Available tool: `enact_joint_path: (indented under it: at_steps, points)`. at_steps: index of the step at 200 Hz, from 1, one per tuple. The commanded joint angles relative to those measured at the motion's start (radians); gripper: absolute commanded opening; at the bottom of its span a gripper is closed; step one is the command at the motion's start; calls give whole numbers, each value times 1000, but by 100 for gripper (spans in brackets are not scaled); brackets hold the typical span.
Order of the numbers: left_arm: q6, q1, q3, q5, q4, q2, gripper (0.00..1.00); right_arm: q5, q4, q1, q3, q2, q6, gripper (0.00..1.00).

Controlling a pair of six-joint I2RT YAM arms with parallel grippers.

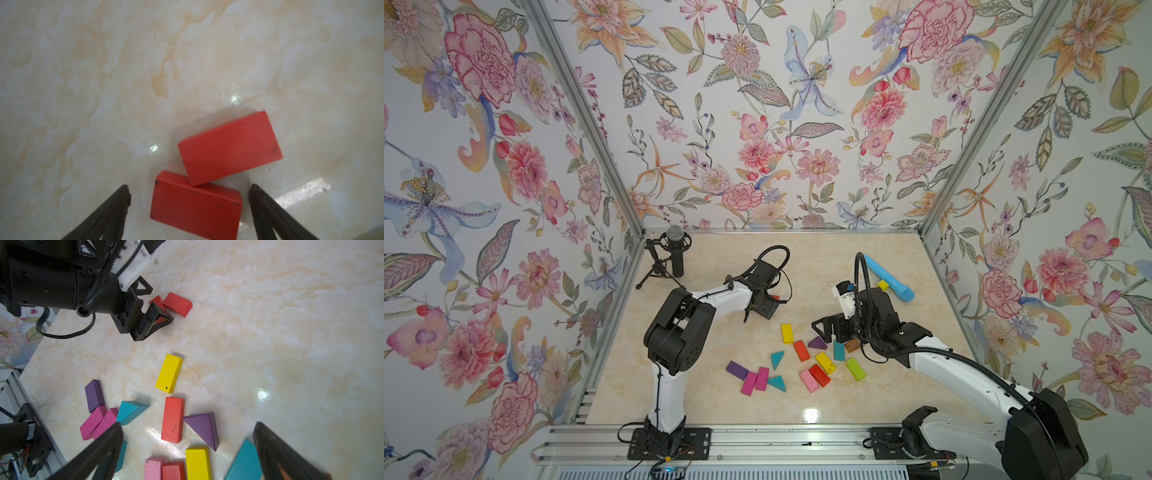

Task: Assemble a piece of candy with building blocks
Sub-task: Pick up the building block from the center of the board, then place the building block at the center of the board.

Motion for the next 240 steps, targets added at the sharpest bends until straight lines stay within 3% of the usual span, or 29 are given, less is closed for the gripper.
enact_joint_path:
  at_steps: [1, 76, 145, 240]
  points:
    - [50, 18, -31, 26, -8, 5, 87, -14, -14, -3, 20, 11, -21, 100]
    - [42, 32, -94, 32, 27, 3, 63, -5, -14, -3, 15, 5, -17, 100]
    - [-21, 108, -197, 8, 56, -65, 59, -8, -14, -3, 35, 24, -22, 100]
    - [-108, 153, -37, 65, 90, 37, 59, -12, -14, 2, 40, 28, -9, 100]
